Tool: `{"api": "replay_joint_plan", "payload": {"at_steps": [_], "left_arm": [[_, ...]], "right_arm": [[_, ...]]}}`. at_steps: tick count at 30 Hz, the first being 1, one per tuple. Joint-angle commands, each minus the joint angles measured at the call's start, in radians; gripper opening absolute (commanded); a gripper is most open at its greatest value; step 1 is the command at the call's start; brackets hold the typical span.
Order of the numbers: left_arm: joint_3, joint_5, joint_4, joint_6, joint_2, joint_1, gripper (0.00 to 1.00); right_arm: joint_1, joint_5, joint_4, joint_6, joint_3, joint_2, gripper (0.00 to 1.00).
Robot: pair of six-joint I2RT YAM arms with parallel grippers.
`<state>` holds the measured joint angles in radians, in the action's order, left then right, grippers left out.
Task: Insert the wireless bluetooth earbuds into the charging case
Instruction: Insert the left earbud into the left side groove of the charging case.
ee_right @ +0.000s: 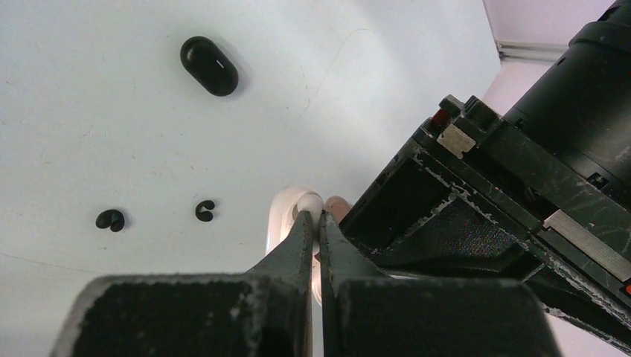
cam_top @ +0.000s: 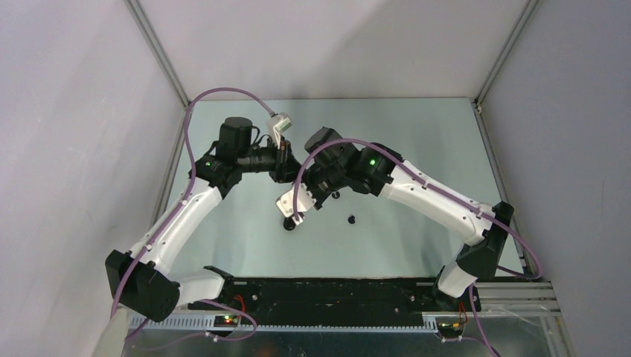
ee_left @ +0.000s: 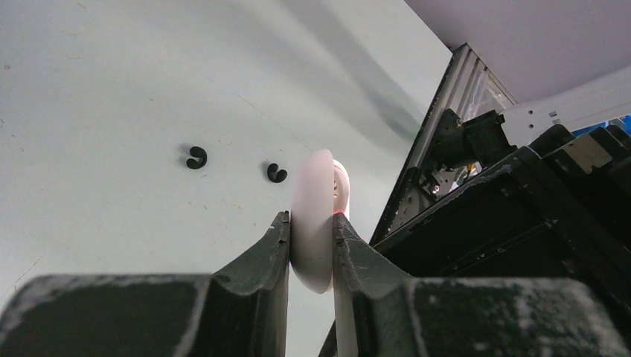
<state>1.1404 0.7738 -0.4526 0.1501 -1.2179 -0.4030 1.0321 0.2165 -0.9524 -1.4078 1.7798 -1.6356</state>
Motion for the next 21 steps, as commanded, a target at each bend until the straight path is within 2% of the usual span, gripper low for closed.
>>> {"api": "replay_joint_plan", "payload": {"at_steps": [1, 21], "left_arm": [[0.000, 0.114, 0.019, 0.028, 0.014, -0.006, 0.00], [-0.010, 0.110, 0.019, 0.033, 0.003, -0.003, 0.00]], "right_arm": [[-0.012, -0.049, 0.019, -0.030, -0.010, 0.028, 0.00], [-0.007, -0.109, 0.029, -0.080, -0.043, 0.053, 0.00]]}}
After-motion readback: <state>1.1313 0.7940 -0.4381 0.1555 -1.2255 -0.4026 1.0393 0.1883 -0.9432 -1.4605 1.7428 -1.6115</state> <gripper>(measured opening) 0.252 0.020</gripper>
